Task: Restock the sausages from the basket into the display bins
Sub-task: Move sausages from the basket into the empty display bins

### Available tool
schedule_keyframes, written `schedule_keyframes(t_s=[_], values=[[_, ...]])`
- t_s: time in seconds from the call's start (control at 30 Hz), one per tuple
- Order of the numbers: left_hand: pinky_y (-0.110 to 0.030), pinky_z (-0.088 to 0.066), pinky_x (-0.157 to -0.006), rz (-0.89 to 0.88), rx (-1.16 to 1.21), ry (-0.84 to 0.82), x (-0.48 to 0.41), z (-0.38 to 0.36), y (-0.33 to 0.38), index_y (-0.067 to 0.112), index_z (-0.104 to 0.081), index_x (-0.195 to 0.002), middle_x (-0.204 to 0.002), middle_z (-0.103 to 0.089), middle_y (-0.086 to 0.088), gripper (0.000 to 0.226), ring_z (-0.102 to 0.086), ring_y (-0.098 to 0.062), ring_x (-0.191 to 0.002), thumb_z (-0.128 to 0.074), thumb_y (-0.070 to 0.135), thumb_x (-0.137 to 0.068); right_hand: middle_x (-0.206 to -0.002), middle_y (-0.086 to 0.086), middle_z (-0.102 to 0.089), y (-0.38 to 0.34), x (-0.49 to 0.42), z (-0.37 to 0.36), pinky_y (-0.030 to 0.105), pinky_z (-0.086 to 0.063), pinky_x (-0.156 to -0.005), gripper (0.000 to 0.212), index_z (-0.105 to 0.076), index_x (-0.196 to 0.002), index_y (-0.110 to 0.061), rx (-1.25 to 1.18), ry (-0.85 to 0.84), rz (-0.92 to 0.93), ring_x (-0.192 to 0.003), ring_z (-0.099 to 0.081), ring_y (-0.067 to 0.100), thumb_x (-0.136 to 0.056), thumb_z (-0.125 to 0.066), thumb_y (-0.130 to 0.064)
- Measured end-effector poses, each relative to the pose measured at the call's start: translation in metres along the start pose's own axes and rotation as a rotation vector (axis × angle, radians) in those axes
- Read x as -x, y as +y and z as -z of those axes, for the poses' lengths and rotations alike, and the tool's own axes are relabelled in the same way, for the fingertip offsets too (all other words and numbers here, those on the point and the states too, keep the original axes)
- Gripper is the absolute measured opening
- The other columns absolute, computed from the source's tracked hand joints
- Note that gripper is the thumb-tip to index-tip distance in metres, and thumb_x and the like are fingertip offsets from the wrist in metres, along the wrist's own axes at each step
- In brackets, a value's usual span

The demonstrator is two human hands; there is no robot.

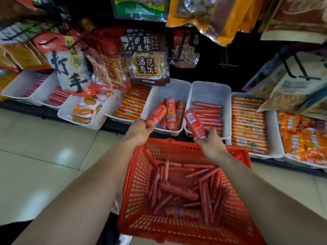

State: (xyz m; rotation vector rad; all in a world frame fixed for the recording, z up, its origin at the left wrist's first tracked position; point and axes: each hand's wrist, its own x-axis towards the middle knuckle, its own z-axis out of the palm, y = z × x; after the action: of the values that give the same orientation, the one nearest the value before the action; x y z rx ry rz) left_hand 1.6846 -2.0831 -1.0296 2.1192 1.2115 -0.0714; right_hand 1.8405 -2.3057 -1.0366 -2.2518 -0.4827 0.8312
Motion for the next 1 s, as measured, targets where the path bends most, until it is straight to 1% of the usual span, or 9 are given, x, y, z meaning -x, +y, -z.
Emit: schedule_keyframes(t_s=[0.1,0.17,0.33,0.4,0.47,0.6,0.77,0.9,1.0], values=[[-0.043,-0.051,-0.088,0.018,0.025,0.048,-0.044,-0.016,0.017,0.004,-0.052,-0.127,-0.122,-0.06,-0.02,0.05,-0.061,-0.037,-0.105,-0.057,0.044,-0.096,-0.111,0.01,-0.062,0.001,-0.029,-0.014,0.039,-0.051,-0.07,0.056,-0.046,-0.122,-0.023,-0.023,0.002,-0.009,-0.088,-0.064,0.03,-0.074,-0.065,-0.045],[-0.049,-0.051,-0.093,0.008,0.005,0.064,-0.067,-0.026,0.026,0.008,-0.05,-0.132,-0.124,-0.057,-0.018,0.048,-0.06,-0.035,-0.106,-0.052,0.043,-0.099,-0.12,0.01,-0.057,-0.004,-0.046,-0.023,0.04,-0.05,-0.076,0.058,-0.043,-0.13,-0.021,-0.021,0.026,-0.013,-0.097,-0.061,0.031,-0.08,-0.066,-0.039],[-0.047,-0.053,-0.091,-0.076,0.052,0.035,-0.095,-0.052,0.002,0.021,-0.056,-0.124,-0.113,-0.066,-0.005,0.035,-0.064,-0.026,-0.1,-0.05,0.04,-0.095,-0.124,0.011,-0.044,-0.028,-0.085,-0.046,0.044,-0.048,-0.086,0.054,-0.032,-0.145,-0.021,0.084,0.127,0.074,-0.101,-0.056,0.035,-0.097,-0.055,-0.032],[-0.044,-0.052,-0.095,-0.112,0.097,0.016,-0.087,-0.053,-0.01,0.022,-0.058,-0.129,-0.12,-0.066,-0.001,0.042,-0.064,-0.022,-0.107,-0.053,0.042,-0.092,-0.125,0.014,-0.043,-0.041,-0.099,-0.059,0.047,-0.05,-0.087,0.052,-0.028,-0.147,-0.028,0.084,0.145,0.087,-0.1,-0.058,0.039,-0.1,-0.049,-0.032],[-0.037,-0.05,-0.095,-0.109,0.103,0.021,-0.072,-0.047,-0.013,0.018,-0.058,-0.132,-0.124,-0.062,-0.001,0.038,-0.063,-0.022,-0.108,-0.057,0.03,-0.096,-0.129,0.017,-0.041,-0.049,-0.11,-0.072,0.051,-0.05,-0.092,0.052,-0.026,-0.149,-0.035,0.109,0.158,0.097,-0.104,-0.057,0.042,-0.1,-0.045,-0.032],[-0.034,-0.05,-0.091,-0.127,0.095,0.049,-0.06,-0.047,-0.025,0.017,-0.06,-0.128,-0.121,-0.062,-0.005,0.032,-0.064,-0.023,-0.104,-0.059,0.022,-0.096,-0.141,0.014,-0.04,-0.05,-0.114,-0.095,0.052,-0.044,-0.097,0.066,-0.024,-0.153,-0.032,0.436,0.168,0.159,-0.124,-0.04,0.041,-0.094,-0.051,-0.042],[-0.031,-0.049,-0.093,-0.085,0.113,0.054,-0.048,-0.049,-0.029,0.017,-0.056,-0.136,-0.129,-0.06,-0.004,0.038,-0.062,-0.02,-0.109,-0.058,0.023,-0.098,-0.139,0.009,-0.036,-0.035,-0.113,-0.091,0.048,-0.043,-0.095,0.062,-0.038,-0.144,-0.022,0.725,0.137,0.191,-0.123,-0.038,0.035,-0.091,-0.054,-0.05],[-0.035,-0.051,-0.096,-0.097,0.134,0.071,-0.035,-0.051,-0.023,0.022,-0.061,-0.13,-0.125,-0.063,-0.001,0.034,-0.061,-0.018,-0.107,-0.058,0.023,-0.096,-0.141,0.01,-0.031,-0.032,-0.106,-0.073,0.05,-0.042,-0.099,0.054,-0.045,-0.14,-0.022,0.61,0.033,0.154,-0.128,-0.033,0.035,-0.092,-0.056,-0.044],[-0.04,-0.051,-0.098,-0.129,0.125,0.09,-0.015,-0.05,-0.012,0.021,-0.062,-0.126,-0.124,-0.064,0.002,0.032,-0.061,-0.017,-0.109,-0.059,0.021,-0.094,-0.141,0.011,-0.037,-0.018,-0.081,-0.054,0.049,-0.042,-0.102,0.049,-0.05,-0.14,-0.022,0.463,0.076,0.166,-0.129,-0.035,0.036,-0.093,-0.056,-0.036]])
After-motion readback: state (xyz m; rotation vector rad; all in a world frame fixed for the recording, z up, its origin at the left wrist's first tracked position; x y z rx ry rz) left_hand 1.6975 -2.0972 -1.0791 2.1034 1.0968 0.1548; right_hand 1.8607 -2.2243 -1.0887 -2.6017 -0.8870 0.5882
